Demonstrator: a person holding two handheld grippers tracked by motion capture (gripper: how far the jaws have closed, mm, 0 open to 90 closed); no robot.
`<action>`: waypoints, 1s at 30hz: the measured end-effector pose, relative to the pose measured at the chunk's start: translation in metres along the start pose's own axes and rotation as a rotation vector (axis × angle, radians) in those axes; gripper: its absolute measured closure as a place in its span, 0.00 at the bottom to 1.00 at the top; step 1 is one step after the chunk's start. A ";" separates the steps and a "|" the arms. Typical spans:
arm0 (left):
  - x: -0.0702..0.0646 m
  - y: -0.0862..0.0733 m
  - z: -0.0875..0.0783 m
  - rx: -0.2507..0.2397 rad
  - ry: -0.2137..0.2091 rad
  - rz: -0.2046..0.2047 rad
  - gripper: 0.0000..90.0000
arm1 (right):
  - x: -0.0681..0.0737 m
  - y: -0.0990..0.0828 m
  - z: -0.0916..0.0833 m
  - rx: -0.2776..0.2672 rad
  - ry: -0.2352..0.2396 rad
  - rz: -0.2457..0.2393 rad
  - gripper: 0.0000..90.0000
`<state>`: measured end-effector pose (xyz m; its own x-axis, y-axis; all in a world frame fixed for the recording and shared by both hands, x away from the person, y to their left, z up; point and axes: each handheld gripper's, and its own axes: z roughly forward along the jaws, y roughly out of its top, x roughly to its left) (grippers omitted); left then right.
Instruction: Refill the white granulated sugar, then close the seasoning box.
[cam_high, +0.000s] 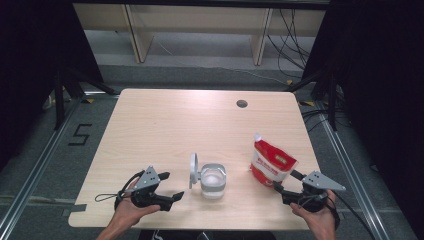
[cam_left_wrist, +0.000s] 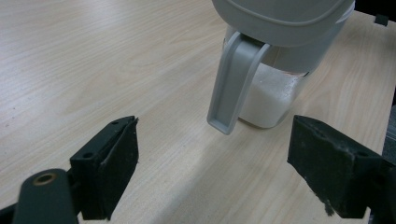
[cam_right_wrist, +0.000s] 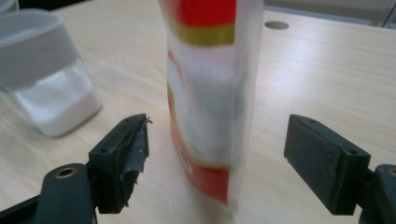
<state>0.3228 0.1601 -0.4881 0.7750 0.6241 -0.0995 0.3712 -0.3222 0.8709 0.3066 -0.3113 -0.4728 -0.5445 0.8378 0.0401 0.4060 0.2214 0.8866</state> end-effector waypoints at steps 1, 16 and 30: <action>0.001 0.001 -0.001 0.000 -0.004 0.015 0.18 | 0.001 -0.001 -0.003 0.010 -0.002 -0.007 0.24; -0.003 0.008 -0.005 -0.018 -0.001 -0.032 0.27 | 0.009 -0.007 -0.008 0.093 -0.036 -0.058 0.25; -0.002 0.011 -0.022 -0.086 0.030 -0.020 0.90 | 0.015 -0.009 -0.010 0.122 -0.040 -0.039 0.26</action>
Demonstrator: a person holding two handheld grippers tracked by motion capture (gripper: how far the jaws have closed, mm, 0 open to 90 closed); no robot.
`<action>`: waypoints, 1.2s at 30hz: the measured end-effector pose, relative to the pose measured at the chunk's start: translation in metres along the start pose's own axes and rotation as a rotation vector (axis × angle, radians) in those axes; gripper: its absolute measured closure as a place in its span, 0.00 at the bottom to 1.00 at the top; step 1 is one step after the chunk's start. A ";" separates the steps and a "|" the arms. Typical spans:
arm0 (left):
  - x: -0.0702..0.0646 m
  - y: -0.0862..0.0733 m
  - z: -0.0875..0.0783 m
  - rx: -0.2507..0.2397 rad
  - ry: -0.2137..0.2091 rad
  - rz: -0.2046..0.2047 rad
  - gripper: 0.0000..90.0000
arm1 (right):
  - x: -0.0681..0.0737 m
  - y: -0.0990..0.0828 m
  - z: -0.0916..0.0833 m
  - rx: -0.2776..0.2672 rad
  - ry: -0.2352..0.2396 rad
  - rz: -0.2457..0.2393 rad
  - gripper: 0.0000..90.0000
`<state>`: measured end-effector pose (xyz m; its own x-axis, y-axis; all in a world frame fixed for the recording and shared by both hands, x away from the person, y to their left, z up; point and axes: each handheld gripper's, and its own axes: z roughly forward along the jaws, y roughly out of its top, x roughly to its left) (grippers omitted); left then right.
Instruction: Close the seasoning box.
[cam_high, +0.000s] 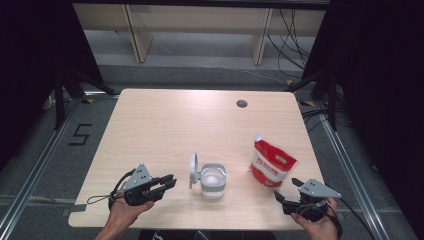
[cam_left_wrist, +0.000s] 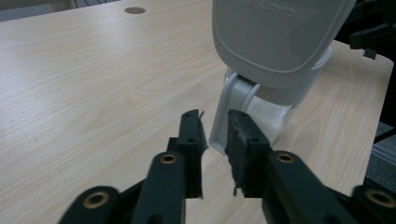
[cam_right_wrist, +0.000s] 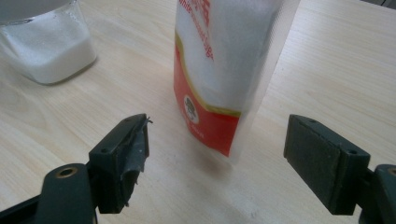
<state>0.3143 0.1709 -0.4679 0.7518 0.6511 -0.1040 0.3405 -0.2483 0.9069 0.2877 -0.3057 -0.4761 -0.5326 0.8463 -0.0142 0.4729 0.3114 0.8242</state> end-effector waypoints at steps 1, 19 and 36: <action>0.000 0.000 0.000 -0.007 -0.001 -0.001 0.93 | -0.001 0.000 -0.001 0.002 -0.003 -0.004 0.26; -0.006 0.019 0.009 -0.038 -0.032 0.004 0.99 | 0.000 -0.003 -0.007 -0.024 -0.016 -0.067 0.25; -0.014 0.034 0.024 -0.018 -0.079 0.040 0.99 | 0.004 -0.006 -0.009 -0.006 -0.007 -0.036 0.26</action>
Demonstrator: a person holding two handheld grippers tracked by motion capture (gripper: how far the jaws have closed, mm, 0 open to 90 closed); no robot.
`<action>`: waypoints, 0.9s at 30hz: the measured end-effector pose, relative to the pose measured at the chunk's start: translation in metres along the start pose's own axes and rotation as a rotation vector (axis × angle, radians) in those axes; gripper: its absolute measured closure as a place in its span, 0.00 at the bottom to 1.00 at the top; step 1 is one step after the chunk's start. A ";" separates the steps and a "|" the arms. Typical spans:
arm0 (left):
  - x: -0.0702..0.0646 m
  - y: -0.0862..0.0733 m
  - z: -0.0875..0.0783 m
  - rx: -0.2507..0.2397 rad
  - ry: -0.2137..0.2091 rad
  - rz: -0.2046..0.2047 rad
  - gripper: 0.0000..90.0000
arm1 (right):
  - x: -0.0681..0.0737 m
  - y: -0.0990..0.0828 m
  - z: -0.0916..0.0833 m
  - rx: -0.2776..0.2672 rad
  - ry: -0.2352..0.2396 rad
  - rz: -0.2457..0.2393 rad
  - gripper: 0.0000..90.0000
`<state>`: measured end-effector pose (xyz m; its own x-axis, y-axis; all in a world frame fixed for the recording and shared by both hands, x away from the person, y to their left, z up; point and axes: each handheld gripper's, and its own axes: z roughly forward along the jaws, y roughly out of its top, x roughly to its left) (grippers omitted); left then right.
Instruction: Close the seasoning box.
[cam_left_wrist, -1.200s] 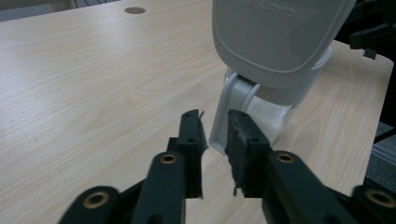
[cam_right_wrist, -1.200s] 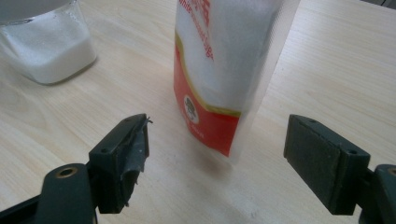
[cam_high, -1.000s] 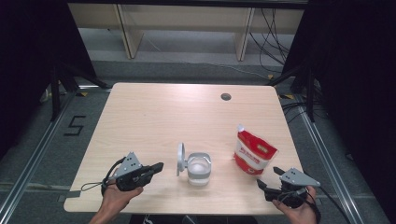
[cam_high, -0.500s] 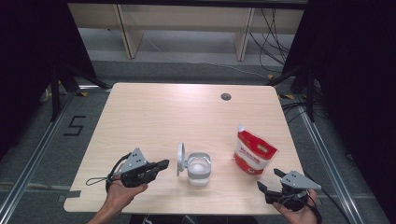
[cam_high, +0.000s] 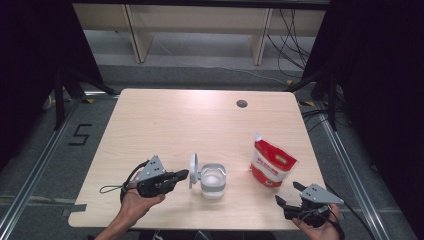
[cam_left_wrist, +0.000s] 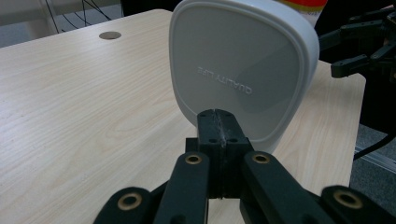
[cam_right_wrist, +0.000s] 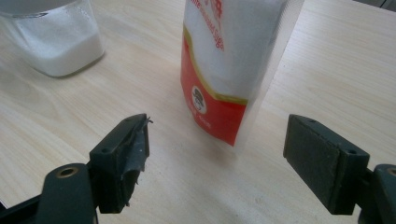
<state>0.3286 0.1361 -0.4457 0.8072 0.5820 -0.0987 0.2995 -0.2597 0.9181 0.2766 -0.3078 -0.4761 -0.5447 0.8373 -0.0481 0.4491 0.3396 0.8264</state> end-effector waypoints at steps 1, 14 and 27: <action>-0.002 0.000 0.001 0.000 -0.001 -0.013 0.99 | 0.000 0.000 0.001 -0.001 0.005 0.002 0.26; -0.005 0.001 0.006 0.002 -0.014 0.010 0.99 | 0.000 0.000 0.000 -0.002 0.000 -0.008 0.27; -0.006 0.003 0.007 0.003 -0.020 0.019 0.99 | 0.001 0.001 0.000 -0.007 0.000 -0.007 0.27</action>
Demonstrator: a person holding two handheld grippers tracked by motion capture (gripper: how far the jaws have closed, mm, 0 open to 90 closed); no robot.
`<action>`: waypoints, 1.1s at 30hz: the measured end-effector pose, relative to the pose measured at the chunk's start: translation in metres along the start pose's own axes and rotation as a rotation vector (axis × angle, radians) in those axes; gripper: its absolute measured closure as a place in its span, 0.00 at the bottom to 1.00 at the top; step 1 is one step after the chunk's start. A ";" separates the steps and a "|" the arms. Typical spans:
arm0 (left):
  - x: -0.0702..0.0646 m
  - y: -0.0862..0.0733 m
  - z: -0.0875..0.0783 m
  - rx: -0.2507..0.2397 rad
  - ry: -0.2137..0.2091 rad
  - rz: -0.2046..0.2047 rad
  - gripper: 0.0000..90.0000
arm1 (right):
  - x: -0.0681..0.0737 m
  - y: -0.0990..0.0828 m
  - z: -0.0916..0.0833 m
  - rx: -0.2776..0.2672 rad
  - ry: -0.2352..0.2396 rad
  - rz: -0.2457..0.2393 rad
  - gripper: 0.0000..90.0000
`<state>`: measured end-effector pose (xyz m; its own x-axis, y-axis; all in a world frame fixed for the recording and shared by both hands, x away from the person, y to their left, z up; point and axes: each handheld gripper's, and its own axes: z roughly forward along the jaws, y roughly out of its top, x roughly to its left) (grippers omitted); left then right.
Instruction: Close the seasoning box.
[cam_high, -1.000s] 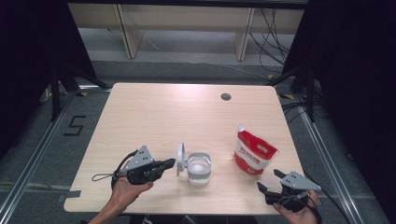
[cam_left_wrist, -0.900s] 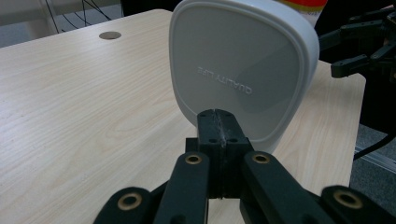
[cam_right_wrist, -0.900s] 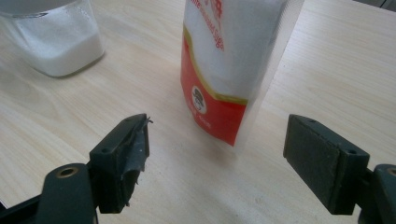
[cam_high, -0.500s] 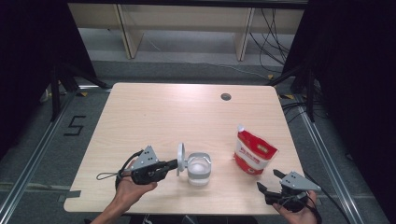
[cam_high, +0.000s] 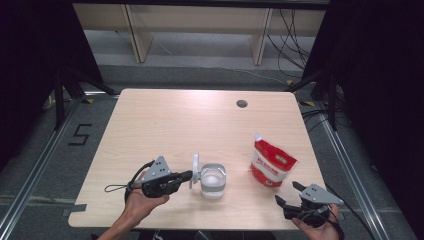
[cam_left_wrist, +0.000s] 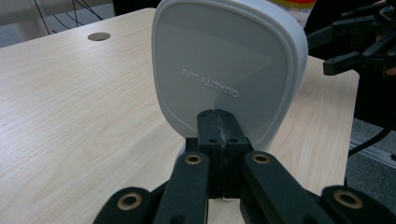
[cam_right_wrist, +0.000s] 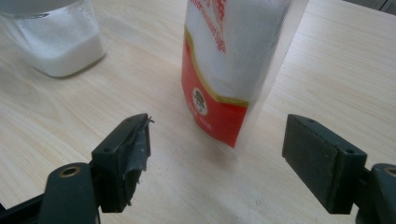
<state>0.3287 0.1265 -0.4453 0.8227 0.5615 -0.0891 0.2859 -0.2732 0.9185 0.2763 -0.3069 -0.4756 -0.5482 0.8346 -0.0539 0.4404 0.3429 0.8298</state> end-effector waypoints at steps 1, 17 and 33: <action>0.000 0.000 0.000 -0.001 -0.003 0.003 0.99 | 0.000 0.000 0.000 0.000 0.001 0.001 0.27; -0.008 0.010 0.011 -0.002 -0.013 0.016 0.99 | 0.001 0.000 0.001 -0.003 0.003 0.009 0.27; -0.010 0.017 0.006 -0.010 -0.035 0.016 0.85 | 0.002 0.000 0.000 0.005 -0.003 0.022 0.27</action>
<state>0.3280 0.1113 -0.4314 0.8439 0.5293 -0.0879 0.2681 -0.2742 0.9235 0.2749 -0.3058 -0.4756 -0.5357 0.8436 -0.0372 0.4560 0.3262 0.8280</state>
